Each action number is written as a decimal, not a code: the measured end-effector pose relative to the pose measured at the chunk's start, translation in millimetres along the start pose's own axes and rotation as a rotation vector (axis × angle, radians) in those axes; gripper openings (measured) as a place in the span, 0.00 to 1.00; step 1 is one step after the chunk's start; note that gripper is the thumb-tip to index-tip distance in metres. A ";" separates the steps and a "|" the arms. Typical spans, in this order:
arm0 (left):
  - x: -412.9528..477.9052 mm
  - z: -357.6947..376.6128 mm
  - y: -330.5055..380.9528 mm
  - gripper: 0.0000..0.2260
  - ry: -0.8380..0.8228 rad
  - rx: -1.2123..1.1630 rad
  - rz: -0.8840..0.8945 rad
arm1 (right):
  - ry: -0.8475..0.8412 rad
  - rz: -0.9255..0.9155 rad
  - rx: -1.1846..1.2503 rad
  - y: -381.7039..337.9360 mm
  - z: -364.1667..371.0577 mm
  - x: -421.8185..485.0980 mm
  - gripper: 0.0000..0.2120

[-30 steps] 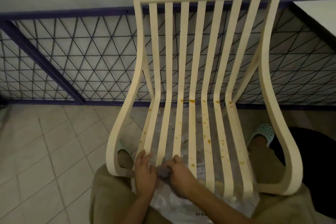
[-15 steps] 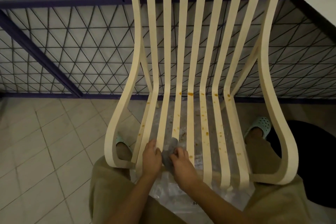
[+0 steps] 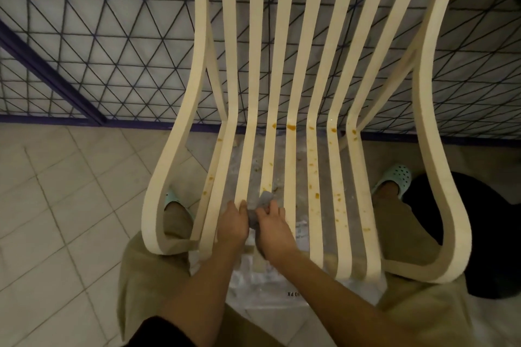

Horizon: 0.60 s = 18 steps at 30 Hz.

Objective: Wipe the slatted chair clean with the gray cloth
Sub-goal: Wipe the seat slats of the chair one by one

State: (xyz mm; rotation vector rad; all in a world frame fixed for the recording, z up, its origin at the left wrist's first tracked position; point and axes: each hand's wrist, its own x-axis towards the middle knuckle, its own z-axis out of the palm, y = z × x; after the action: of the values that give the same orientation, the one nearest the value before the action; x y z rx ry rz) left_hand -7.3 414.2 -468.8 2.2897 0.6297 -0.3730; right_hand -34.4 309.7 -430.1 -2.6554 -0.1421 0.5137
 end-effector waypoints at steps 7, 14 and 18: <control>0.3 10.0 -4.3 0.16 0.125 0.202 0.092 | -0.037 0.012 -0.010 6.2 -3.8 28.0 0.19; -1.7 12.5 -6.8 0.18 0.170 0.195 0.068 | -0.070 0.018 -0.095 11.7 -30.1 77.2 0.19; -3.9 10.2 -3.3 0.17 0.189 0.196 0.042 | -0.031 0.023 -0.112 16.3 -40.0 109.4 0.20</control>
State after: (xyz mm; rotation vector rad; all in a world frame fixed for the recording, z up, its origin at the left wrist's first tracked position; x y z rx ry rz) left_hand -13.2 407.7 -476.1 2.5419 0.6625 -0.2068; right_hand 82.3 298.8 -439.9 -2.7616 -0.1541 0.5698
